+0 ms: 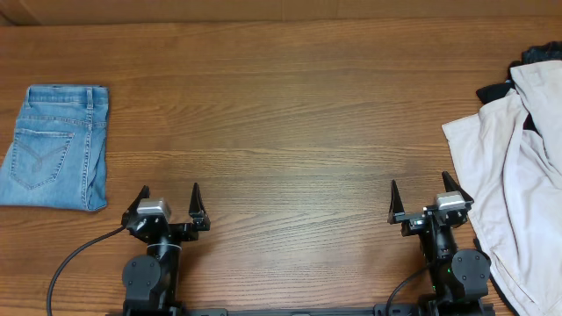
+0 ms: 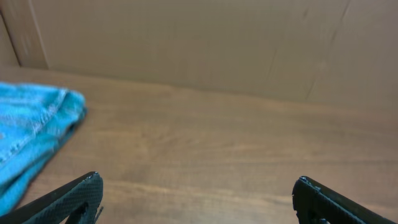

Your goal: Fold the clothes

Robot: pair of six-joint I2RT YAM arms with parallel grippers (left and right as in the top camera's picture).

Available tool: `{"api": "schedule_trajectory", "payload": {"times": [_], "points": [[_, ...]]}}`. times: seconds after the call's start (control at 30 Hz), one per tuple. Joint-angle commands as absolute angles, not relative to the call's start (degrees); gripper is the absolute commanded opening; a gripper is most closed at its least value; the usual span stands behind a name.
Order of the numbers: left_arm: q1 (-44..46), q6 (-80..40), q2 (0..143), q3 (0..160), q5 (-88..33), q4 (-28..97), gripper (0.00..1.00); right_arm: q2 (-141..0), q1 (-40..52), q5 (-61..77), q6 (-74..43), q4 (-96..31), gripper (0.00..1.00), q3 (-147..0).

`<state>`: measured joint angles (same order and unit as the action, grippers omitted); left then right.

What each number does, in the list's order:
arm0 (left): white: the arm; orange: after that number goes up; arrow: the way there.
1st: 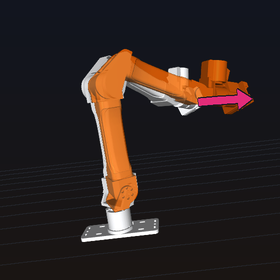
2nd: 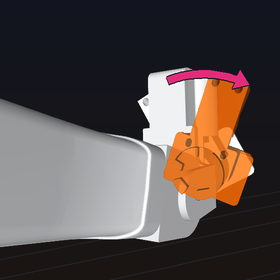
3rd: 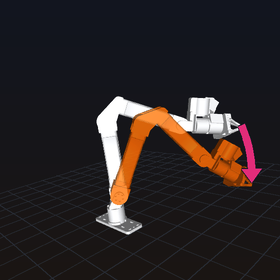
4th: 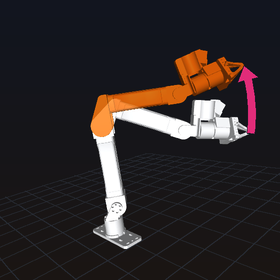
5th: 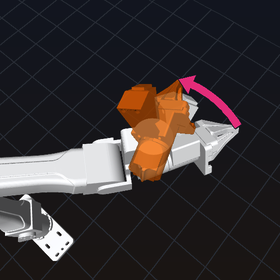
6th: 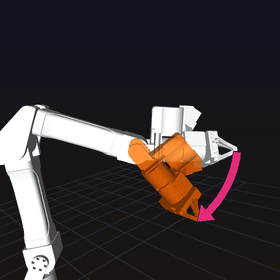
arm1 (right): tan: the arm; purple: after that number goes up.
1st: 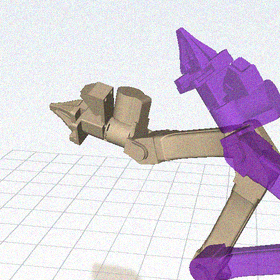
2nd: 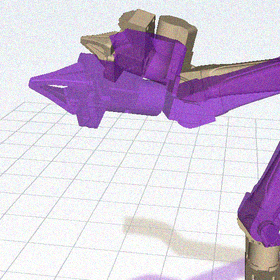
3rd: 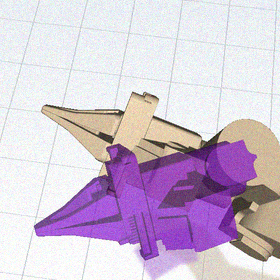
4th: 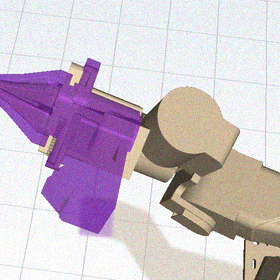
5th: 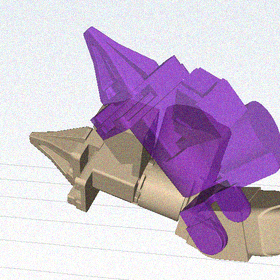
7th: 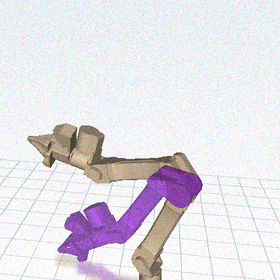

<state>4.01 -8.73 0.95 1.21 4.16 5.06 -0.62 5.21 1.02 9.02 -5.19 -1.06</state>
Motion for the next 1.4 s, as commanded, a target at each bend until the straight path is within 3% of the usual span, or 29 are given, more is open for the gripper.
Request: {"api": "schedule_trajectory", "payload": {"times": [0.0,1.37], "points": [[3.16,-4.67,0.16,0.21,2.68,4.19,1.0,-0.16,4.8,0.47,9.02,-4.82,1.0,-0.47],[3.01,-4.69,0.21,0.27,1.87,4.19,1.0,-0.16,4.8,0.47,9.04,-4.82,1.0,-0.47]]}}
